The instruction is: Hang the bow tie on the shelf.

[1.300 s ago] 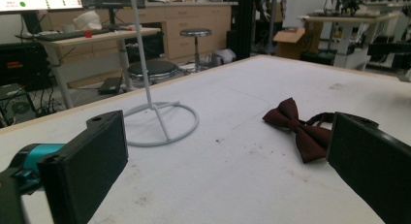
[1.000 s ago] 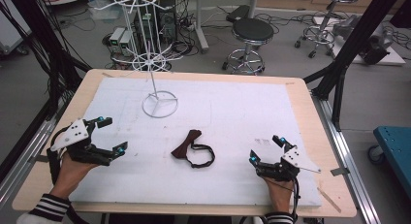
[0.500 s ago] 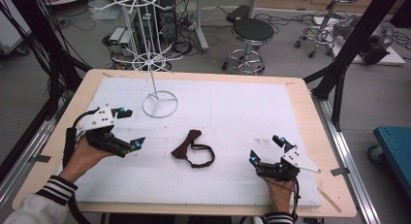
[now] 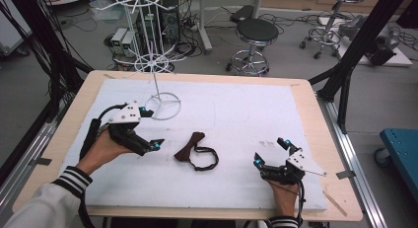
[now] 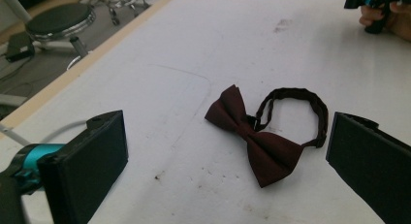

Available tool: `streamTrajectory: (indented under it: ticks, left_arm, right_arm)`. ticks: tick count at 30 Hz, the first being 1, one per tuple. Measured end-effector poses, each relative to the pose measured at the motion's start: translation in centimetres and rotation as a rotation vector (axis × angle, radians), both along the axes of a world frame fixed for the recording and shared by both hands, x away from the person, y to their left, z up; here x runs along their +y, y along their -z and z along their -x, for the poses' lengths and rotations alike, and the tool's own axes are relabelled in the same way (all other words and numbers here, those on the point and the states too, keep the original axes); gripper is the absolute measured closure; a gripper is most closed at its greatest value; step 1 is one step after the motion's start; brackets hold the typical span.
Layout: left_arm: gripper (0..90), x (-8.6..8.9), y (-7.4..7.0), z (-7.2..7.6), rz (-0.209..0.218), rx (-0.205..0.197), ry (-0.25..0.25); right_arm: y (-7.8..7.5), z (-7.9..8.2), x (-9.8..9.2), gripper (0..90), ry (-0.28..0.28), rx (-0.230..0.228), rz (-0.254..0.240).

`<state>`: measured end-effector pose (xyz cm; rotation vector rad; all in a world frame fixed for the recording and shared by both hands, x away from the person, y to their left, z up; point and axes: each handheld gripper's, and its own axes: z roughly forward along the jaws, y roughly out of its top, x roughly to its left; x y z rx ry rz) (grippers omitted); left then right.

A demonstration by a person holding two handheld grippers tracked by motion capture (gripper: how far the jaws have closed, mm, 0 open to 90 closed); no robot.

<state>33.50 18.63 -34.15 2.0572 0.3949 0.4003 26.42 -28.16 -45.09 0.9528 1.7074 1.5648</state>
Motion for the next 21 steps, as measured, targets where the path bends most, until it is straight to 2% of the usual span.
streamTrajectory:
  ticks: [5, 9, 12, 13, 17, 21]
  left_arm:
    - [1.7, -1.5, 0.2, -0.6, -0.041, 0.021, 0.022]
    - [1.7, -2.5, 0.2, -1.0, -0.056, 0.034, 0.040]
    - [1.7, -3.9, 0.6, -1.6, -0.099, 0.054, 0.059]
    - [1.7, -3.9, 0.6, -1.6, -0.099, 0.054, 0.059]
    - [1.7, -5.6, 1.4, -2.2, -0.138, 0.074, 0.078]
    - [1.7, -6.6, 1.9, -2.5, -0.170, 0.089, 0.088]
  right_arm:
    - [0.0, 0.0, 0.0, 0.7, 0.002, -0.002, -0.003]
    - [0.0, 0.0, 0.0, 0.7, 0.004, -0.002, -0.001]
    - [0.0, 0.0, 0.0, 0.7, 0.005, -0.004, -0.003]
    - [0.0, 0.0, 0.0, 0.7, 0.005, -0.004, -0.003]
    - [0.0, -0.1, -0.1, 0.7, 0.002, -0.008, -0.007]
    - [0.0, -0.1, -0.1, 0.7, 0.000, -0.007, -0.007]
